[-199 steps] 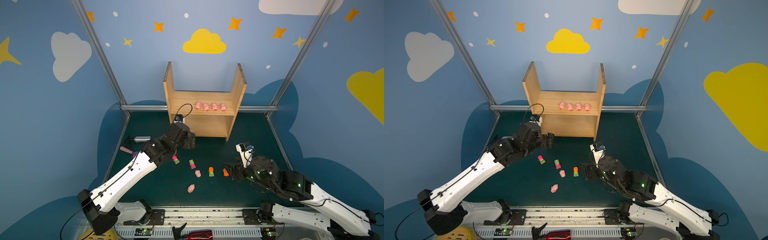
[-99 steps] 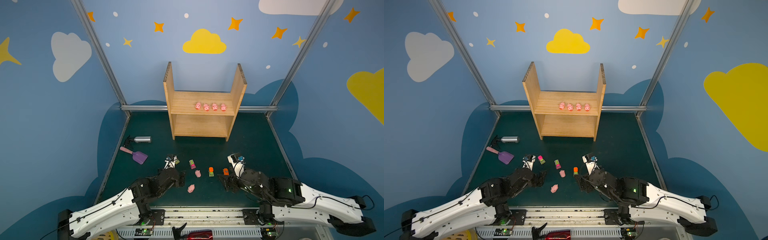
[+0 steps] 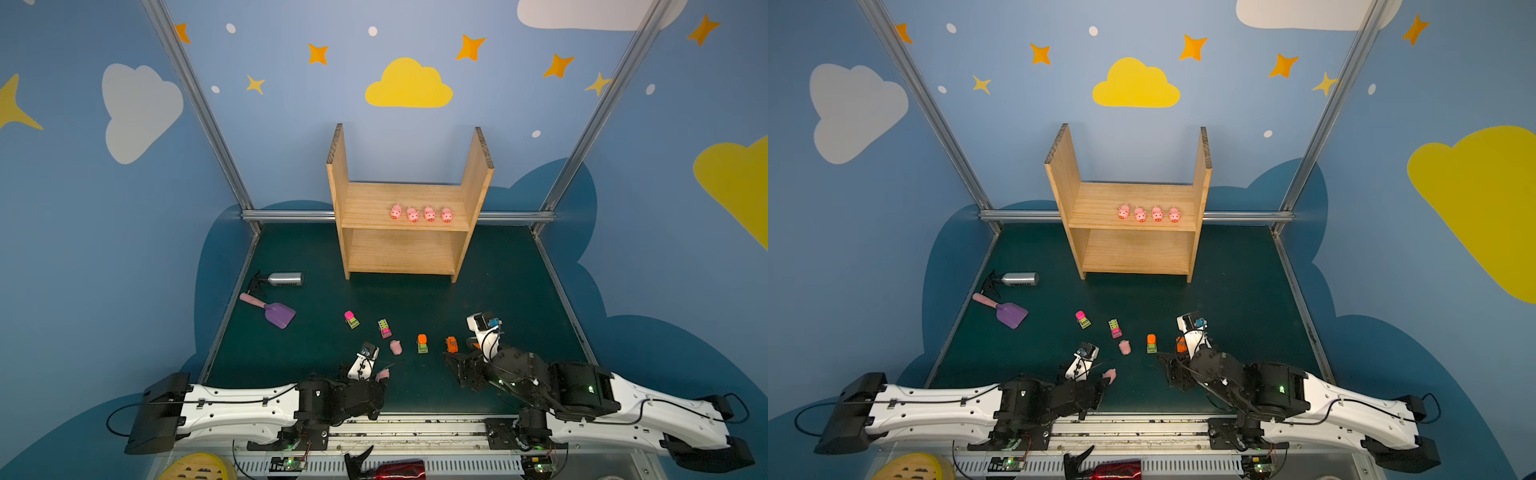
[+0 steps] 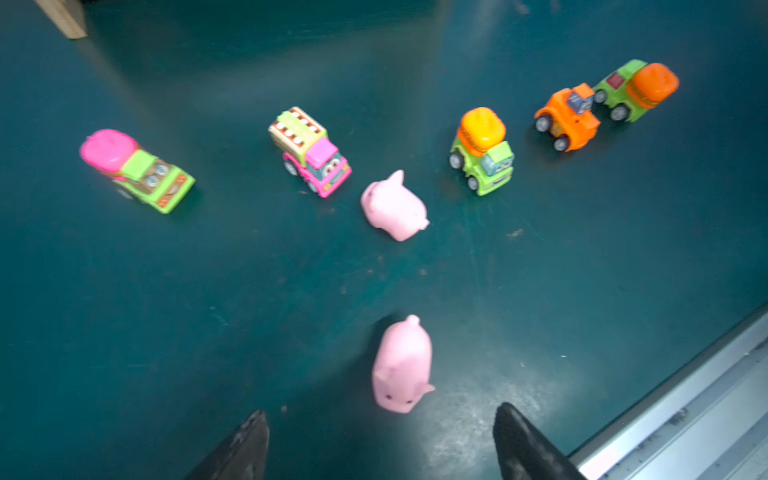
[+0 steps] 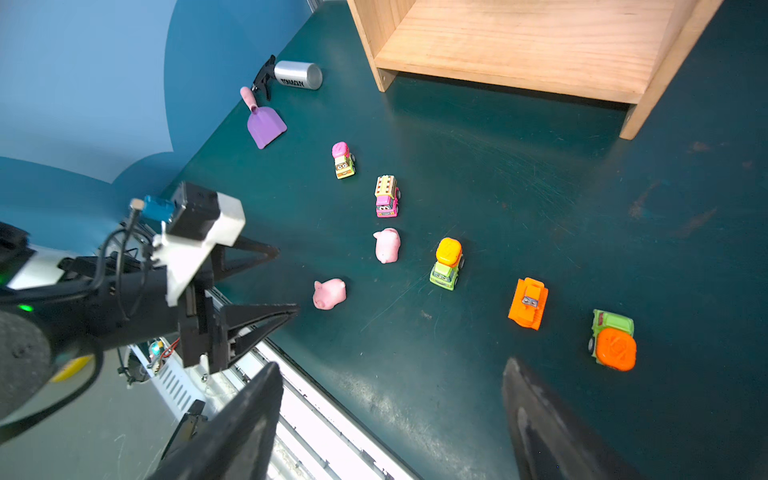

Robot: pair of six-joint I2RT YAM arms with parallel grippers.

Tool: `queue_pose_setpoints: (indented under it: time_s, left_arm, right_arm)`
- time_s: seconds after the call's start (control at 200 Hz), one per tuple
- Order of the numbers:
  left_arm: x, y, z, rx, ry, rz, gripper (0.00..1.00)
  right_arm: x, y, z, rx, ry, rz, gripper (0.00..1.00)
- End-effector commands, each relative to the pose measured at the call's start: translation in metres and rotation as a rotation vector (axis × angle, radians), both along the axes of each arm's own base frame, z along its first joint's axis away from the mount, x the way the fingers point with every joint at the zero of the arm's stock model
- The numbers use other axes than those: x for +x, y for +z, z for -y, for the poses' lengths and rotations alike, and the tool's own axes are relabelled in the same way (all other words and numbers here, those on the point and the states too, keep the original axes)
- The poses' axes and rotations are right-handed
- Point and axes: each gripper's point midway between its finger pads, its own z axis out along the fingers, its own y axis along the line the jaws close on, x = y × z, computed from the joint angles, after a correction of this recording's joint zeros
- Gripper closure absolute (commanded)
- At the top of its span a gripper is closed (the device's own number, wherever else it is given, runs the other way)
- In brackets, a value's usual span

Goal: Place and organize the plastic toys onto the shelf
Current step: 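Lower the left gripper onto a pink pig and close on it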

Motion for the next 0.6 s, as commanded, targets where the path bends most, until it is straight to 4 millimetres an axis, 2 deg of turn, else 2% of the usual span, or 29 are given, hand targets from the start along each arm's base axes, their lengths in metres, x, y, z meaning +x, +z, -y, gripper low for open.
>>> queue_pose_setpoints:
  time_s: [0.0, 0.351, 0.596]
  left_arm:
    - [0.0, -0.001, 0.012, -0.058, -0.01, 0.037, 0.18]
    - [-0.002, -0.028, 0.022, -0.018, -0.027, 0.028, 0.2]
    - [0.004, -0.042, 0.019, 0.059, 0.004, 0.041, 0.2]
  right_arm:
    - [0.0, -0.007, 0.013, -0.017, -0.032, -0.005, 0.18]
    - [-0.001, -0.005, 0.028, -0.012, -0.04, -0.002, 0.18]
    - [-0.002, -0.005, 0.036, -0.003, -0.05, -0.007, 0.18]
